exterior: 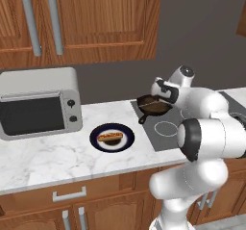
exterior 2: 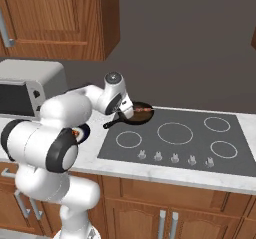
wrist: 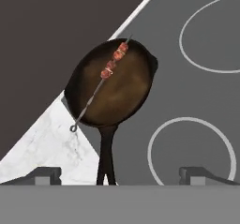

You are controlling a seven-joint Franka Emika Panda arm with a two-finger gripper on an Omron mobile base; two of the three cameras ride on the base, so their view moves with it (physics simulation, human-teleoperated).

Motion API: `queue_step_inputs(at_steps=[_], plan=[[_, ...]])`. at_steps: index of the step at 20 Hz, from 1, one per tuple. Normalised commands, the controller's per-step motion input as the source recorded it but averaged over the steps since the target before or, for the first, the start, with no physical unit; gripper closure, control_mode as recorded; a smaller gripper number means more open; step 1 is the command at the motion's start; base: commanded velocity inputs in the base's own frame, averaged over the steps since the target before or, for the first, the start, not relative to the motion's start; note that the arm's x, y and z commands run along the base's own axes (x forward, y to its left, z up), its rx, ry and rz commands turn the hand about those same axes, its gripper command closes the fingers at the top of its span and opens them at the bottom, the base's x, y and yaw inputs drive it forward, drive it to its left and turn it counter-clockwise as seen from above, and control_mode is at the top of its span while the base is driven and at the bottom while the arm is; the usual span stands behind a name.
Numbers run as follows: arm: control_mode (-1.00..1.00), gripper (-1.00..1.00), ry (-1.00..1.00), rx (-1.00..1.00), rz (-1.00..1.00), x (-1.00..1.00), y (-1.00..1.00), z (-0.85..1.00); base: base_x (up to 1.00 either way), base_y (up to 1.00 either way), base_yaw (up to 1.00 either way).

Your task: Place the cold items (eggplant and broccoli) from the fridge in one tupperware on the dining counter. Place the warm items (kebab skewer and hot dog) in the stove area in another tupperware.

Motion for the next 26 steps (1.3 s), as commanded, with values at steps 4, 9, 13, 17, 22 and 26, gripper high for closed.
queue_step_inputs(at_steps=[4, 9, 13, 17, 22, 26], plan=[[-1.00, -1.00, 0.12, 0.08, -0.08, 0.42, -0.07, -0.22, 0.00, 0.00, 0.00], [-1.00, -1.00, 0.04, 0.06, -0.04, 0.46, -0.23, -0.20, 0.00, 0.00, 0.00], [-1.00, -1.00, 0.10, 0.01, -0.02, 0.22, -0.15, -0.52, 0.00, 0.00, 0.00], [-1.00, -1.00, 0.02, 0.00, -0.01, 0.46, 0.00, -0.15, 0.00, 0.00, 0.00], [-1.00, -1.00, 0.05, 0.01, 0.00, 0.61, 0.00, -0.14, 0.00, 0.00, 0.00], [-1.00, -1.00, 0.11, 0.03, 0.00, 0.51, 0.00, -0.29, 0.00, 0.00, 0.00]])
